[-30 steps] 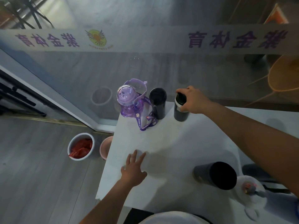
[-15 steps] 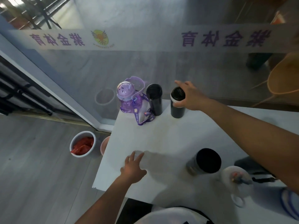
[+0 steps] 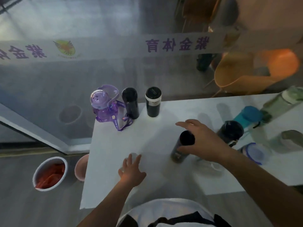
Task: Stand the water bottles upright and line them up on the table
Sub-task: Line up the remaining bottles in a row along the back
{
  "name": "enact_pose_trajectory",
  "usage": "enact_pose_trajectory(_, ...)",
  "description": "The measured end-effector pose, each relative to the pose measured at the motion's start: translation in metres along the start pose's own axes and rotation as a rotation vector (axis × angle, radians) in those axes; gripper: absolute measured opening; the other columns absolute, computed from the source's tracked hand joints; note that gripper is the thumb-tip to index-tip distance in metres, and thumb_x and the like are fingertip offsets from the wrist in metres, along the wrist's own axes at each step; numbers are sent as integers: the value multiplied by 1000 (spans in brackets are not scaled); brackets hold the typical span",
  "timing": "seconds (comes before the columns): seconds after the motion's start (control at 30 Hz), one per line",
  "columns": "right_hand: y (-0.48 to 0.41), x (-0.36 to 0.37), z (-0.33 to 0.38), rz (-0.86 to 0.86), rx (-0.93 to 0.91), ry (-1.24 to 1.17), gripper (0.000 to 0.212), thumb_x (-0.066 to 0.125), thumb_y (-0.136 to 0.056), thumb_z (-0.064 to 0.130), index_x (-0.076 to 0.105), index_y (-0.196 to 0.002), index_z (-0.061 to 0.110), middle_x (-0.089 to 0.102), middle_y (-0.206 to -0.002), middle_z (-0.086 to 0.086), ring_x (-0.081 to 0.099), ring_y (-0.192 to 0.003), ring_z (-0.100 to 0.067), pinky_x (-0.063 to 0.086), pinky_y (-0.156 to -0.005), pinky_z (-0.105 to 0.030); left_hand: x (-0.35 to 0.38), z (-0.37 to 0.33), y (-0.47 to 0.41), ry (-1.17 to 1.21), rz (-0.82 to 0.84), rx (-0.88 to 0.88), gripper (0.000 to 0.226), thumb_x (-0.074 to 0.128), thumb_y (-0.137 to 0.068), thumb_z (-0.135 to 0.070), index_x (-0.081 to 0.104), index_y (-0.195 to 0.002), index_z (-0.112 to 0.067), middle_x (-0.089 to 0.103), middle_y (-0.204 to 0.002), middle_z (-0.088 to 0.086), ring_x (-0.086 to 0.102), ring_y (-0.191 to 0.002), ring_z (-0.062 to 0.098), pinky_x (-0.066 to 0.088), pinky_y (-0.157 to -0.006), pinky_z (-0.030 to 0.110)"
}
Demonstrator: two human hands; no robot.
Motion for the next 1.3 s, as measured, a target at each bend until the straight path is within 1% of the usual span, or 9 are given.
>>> enact_pose_trajectory(0.13,14,31,-11,-203,53,61,72,71,-81,37,33,-142,41,30,-151,5,38,-133,-22,42,-106,-41,1,4,5,-43,17,49,85,60,-87,-41,7,-153,-45,-12,-165,-3,-6,-152,24,14,-119,52)
enact_pose_trajectory(0.3,12,46,-16,-317,118,28,66,72,-81,29,39,-138,36,39,-142,2,48,-122,-24,48,-98,-42,10,10,7,-121,31,82,86,59,-86,-42,5,-153,-46,-16,-164,-2,-14,-151,27,8,-118,56)
enact_pose_trajectory(0.4,9,46,-13,-321,132,19,62,71,-81,31,40,-135,37,40,-137,0,51,-117,-25,50,-94,-45,12,10,9,-149,48,98,85,58,-87,-43,4,-153,-47,-17,-164,-3,-14,-150,29,10,-117,59)
enact_pose_trajectory(0.53,4,36,-12,-310,143,-22,58,72,-82,26,45,-133,33,43,-134,-2,53,-115,-26,50,-95,-37,6,12,9,-142,74,125,83,58,-86,-40,8,-152,-47,-15,-164,-4,-12,-151,29,14,-115,63)
enact_pose_trajectory(0.73,-27,-5,-14,-289,144,-68,55,73,-82,20,50,-131,27,49,-131,-6,53,-116,-28,48,-97,-40,3,14,8,-145,83,141,82,56,-86,-34,9,-152,-48,-14,-165,-4,-11,-151,28,16,-115,61)
enact_pose_trajectory(0.83,-54,-36,-12,-301,89,-83,54,75,-80,17,54,-129,24,52,-132,-6,54,-116,-27,49,-96,-41,5,12,9,-138,66,131,83,55,-86,-33,7,-152,-50,-15,-164,-5,-12,-151,27,15,-115,61)
enact_pose_trajectory(0.97,-92,-62,-7,-310,-46,-20,42,75,-78,12,58,-115,21,59,-122,-6,56,-111,-28,49,-91,-41,6,9,9,-127,55,97,82,56,-87,-36,7,-151,-52,-14,-164,-7,-12,-151,25,14,-116,59)
enact_pose_trajectory(1.13,-147,-72,-15,-306,-126,31,46,73,-79,11,56,-121,21,56,-125,-8,55,-109,-28,47,-89,-38,7,7,6,-118,19,59,86,59,-83,-40,5,-148,-57,-10,-164,-12,-8,-151,23,14,-116,57)
enact_pose_trajectory(1.3,-190,-74,-22,-254,-169,17,51,71,-82,13,51,-127,26,49,-127,-9,54,-106,-30,51,-90,-42,11,1,4,-110,-7,3,87,59,-84,-42,0,-146,-61,-10,-163,-13,-8,-152,23,18,-114,59)
Point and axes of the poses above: each hand's wrist, its own y-axis away from the middle knuckle, its own x-axis out of the palm, z = x × y, the point moved 4 cm from there along -y, towards the middle knuckle
